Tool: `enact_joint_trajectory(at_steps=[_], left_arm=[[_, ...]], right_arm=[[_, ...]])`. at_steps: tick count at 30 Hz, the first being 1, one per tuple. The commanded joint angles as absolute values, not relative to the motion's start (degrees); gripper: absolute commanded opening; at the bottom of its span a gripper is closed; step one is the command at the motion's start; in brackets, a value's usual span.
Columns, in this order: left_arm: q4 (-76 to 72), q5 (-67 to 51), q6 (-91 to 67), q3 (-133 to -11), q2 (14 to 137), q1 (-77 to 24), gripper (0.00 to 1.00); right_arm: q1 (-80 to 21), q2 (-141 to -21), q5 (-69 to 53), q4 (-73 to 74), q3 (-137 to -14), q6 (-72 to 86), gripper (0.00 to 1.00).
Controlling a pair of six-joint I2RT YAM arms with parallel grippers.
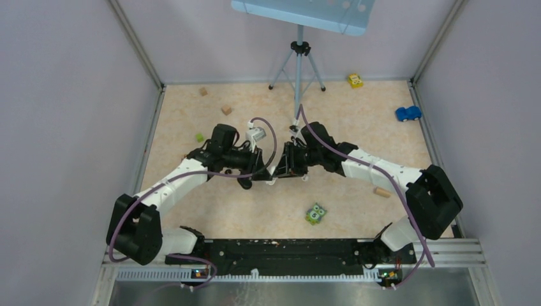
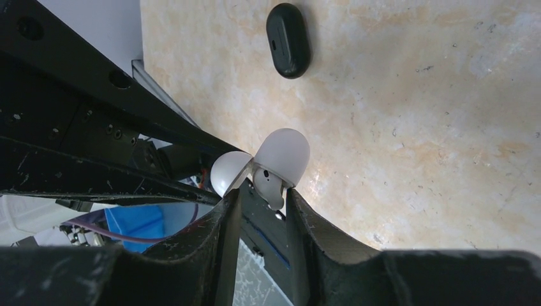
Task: Insert the wireless bluetooth earbuds into the charging case
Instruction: Insert the right earbud into the right side groove of the charging case.
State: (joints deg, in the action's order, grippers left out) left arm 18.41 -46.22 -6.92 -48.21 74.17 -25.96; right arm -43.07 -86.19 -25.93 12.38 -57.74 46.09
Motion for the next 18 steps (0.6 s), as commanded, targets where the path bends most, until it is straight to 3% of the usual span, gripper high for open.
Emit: enact_joint_trajectory(at_steps=[1, 11, 13, 18], left_arm=[[15.69, -48.09, -7.27, -50.36, 74.88, -26.48, 0.0], [15.64, -48.18, -7.0, -49.99, 75.34, -26.49, 0.0], [15.64, -48.24, -6.84, -49.92, 75.26, -26.48, 0.0], [15.52, -48.12, -6.62, -49.67, 74.76, -26.54, 0.0]], right_arm=[[-43.78, -83.12, -26.13, 9.03, -58.04, 45.75, 0.32], [-43.77, -82.51, -25.36, 8.78, -57.06, 46.5, 0.1], [-43.77, -82.42, -25.15, 8.71, -56.8, 46.78, 0.1], [-43.77, -82.43, -24.83, 8.66, -56.34, 47.25, 0.25]])
